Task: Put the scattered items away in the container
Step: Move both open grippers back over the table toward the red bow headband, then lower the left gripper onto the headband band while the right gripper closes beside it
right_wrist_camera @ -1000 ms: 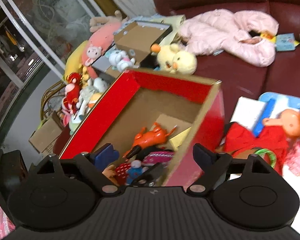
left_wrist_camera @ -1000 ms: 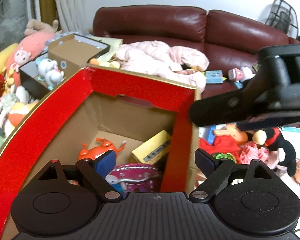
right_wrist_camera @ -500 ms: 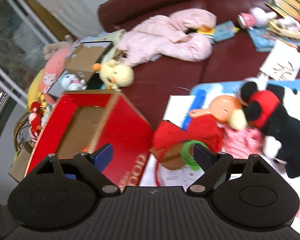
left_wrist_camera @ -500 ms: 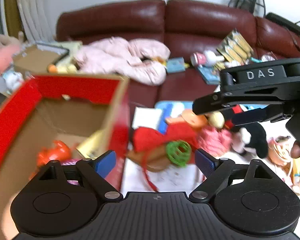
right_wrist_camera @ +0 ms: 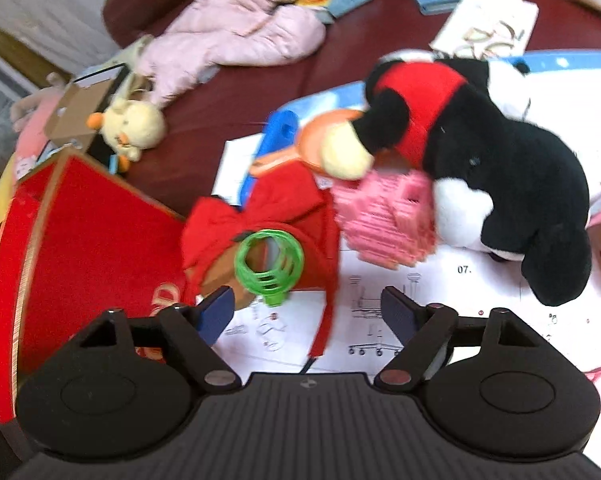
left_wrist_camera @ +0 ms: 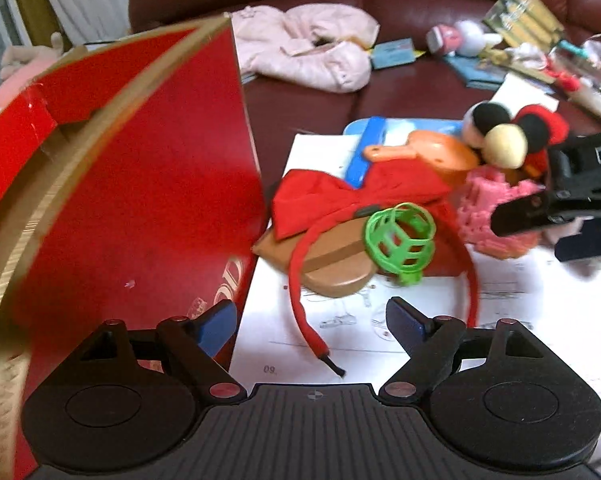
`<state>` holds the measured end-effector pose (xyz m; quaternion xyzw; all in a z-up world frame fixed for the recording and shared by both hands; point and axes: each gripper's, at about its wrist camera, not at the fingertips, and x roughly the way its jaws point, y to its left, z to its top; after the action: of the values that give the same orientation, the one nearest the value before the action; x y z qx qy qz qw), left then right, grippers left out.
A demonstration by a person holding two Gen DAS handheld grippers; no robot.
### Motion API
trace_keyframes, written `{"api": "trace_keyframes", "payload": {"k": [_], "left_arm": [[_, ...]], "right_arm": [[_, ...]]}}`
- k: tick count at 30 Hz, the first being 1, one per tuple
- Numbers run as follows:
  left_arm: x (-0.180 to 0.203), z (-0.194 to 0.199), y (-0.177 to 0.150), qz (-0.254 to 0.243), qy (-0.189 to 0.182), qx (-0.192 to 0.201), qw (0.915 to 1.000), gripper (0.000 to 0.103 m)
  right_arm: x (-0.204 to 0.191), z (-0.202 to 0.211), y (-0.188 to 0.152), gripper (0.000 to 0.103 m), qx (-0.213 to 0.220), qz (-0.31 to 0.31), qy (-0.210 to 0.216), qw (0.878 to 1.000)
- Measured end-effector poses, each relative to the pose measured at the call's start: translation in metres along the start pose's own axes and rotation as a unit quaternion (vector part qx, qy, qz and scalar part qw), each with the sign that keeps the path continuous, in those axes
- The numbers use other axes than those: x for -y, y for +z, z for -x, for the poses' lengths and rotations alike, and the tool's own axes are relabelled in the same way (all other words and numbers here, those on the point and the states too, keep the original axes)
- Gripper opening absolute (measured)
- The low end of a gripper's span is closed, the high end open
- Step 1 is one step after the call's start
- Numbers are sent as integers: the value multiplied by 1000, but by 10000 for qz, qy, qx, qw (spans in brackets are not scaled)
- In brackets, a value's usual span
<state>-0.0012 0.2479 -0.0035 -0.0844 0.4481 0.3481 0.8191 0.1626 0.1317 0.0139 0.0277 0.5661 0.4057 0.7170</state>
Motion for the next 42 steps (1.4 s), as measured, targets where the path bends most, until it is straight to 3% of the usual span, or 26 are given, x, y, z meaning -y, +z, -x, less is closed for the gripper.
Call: {"api": "trace_keyframes", "payload": {"k": [3,11,13,15,18,20,28,38,42], "left_arm": [[1,-18,2,18,186,-96,9998,88],[10,-56,3,-86,531,-265,9982,88],[10,-64,2,-47,472,-312,9984,79],[5,-74,1,90,131,-500,9986,42],[3,-74,-2,149,-46,-529,9985,32],[6,-70,-5,47,-122,-527,9985,28],[26,-44,-30,-304,-517,-575,9965,30],[42,-2,-82,-867,-1064,-707,9880,34],[32,13,-99,-780,-1392,-825,9837,38]], "right_arm": [[5,-17,0,66,-105,-62,-6,9999],[4,-57,3,51,-301,-84,0,9995],[2,-63,2,45,-291,-16,4,9996],[0,-66,-1,30,-272,67,-79,9996],[3,-67,-8,15,-249,97,-252,9993],[10,-67,-14,10,-355,-27,-276,9990],[21,-40,-34,10,-341,-79,-284,9990],[47,6,-99,13,-542,-73,-264,9982],[60,24,-118,16,-688,-100,-116,9975]]}}
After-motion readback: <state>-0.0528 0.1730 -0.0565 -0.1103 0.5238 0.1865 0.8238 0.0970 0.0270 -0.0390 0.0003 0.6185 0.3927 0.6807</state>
